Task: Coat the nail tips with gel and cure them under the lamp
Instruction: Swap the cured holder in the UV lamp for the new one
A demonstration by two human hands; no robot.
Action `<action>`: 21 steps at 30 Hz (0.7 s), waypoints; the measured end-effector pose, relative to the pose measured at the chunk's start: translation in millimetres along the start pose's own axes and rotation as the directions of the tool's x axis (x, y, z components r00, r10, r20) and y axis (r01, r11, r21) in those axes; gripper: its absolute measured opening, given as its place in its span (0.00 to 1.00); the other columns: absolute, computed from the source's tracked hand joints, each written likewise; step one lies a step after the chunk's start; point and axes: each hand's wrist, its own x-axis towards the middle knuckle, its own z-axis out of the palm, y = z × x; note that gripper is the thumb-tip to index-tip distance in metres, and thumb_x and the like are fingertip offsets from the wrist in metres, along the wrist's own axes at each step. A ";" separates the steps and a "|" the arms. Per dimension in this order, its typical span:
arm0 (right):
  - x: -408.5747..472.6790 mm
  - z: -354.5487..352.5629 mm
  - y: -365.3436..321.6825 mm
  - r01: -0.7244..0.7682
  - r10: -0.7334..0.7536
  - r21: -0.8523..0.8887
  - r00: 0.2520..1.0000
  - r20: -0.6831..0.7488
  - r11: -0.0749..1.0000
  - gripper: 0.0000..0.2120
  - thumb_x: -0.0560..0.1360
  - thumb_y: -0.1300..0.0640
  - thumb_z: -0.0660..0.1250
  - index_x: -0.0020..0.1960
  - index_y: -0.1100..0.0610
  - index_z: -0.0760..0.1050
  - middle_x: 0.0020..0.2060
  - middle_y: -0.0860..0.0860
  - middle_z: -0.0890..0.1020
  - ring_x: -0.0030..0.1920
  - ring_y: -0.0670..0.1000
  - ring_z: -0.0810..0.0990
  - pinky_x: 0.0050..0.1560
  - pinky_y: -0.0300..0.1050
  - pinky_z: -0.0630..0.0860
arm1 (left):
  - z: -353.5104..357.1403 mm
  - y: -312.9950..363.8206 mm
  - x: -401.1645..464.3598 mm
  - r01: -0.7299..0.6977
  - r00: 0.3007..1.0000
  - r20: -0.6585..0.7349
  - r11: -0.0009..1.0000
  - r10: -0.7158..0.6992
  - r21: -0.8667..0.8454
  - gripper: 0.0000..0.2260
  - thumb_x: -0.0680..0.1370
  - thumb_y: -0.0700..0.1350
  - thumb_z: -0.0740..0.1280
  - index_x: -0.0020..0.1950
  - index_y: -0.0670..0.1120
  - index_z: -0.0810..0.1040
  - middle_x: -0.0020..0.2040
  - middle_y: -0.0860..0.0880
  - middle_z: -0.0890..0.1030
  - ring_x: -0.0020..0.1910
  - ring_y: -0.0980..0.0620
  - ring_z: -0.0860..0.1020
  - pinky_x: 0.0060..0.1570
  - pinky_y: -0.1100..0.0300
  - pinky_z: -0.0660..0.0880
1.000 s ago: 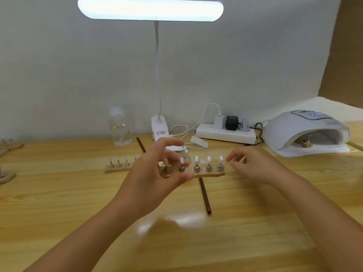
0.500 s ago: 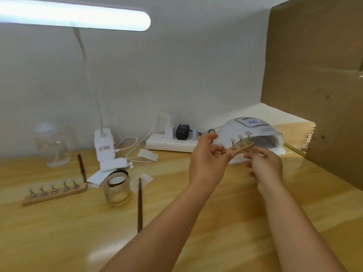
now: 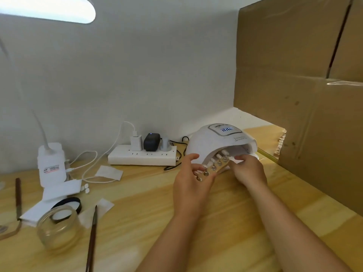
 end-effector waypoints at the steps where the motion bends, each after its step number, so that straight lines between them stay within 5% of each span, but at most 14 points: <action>1: 7.7 -2.7 0.0 0.028 -0.026 -0.114 0.999 0.023 0.993 0.18 0.75 0.48 0.65 0.62 0.55 0.73 0.58 0.53 0.78 0.57 0.55 0.75 0.46 0.43 0.67 | 0.6 -1.3 1.6 0.005 1.000 -0.003 1.000 -0.005 0.002 0.22 0.69 0.46 0.73 0.49 0.65 0.63 0.40 0.58 0.77 0.41 0.67 0.73 0.37 0.75 0.69; 9: 23.3 3.0 -0.8 0.205 -0.224 -0.328 0.974 -0.021 0.922 0.09 0.74 0.56 0.64 0.53 0.54 0.78 0.51 0.53 0.80 0.51 0.56 0.77 0.41 0.42 0.66 | 8.3 -8.1 7.9 0.005 1.000 0.007 1.000 -0.005 0.019 0.21 0.69 0.46 0.73 0.50 0.63 0.64 0.40 0.58 0.77 0.39 0.68 0.72 0.36 0.77 0.68; 14: 9.0 -29.0 22.1 0.342 -0.378 -0.313 0.924 -0.060 0.886 0.09 0.70 0.46 0.70 0.38 0.52 0.79 0.31 0.45 0.78 0.37 0.49 0.78 0.30 0.40 0.65 | 8.6 -9.7 6.6 0.018 1.000 0.019 1.000 -0.018 0.010 0.22 0.69 0.46 0.74 0.53 0.61 0.65 0.41 0.56 0.77 0.40 0.69 0.72 0.37 0.77 0.68; 21: -10.0 -95.0 68.1 0.338 -0.453 -0.422 0.866 -0.210 0.841 0.11 0.65 0.52 0.75 0.29 0.47 0.73 0.23 0.43 0.73 0.27 0.45 0.72 0.25 0.37 0.58 | 9.8 -9.2 7.4 0.014 0.999 0.039 1.000 -0.015 0.018 0.20 0.69 0.45 0.73 0.47 0.63 0.65 0.40 0.56 0.77 0.42 0.69 0.71 0.36 0.79 0.67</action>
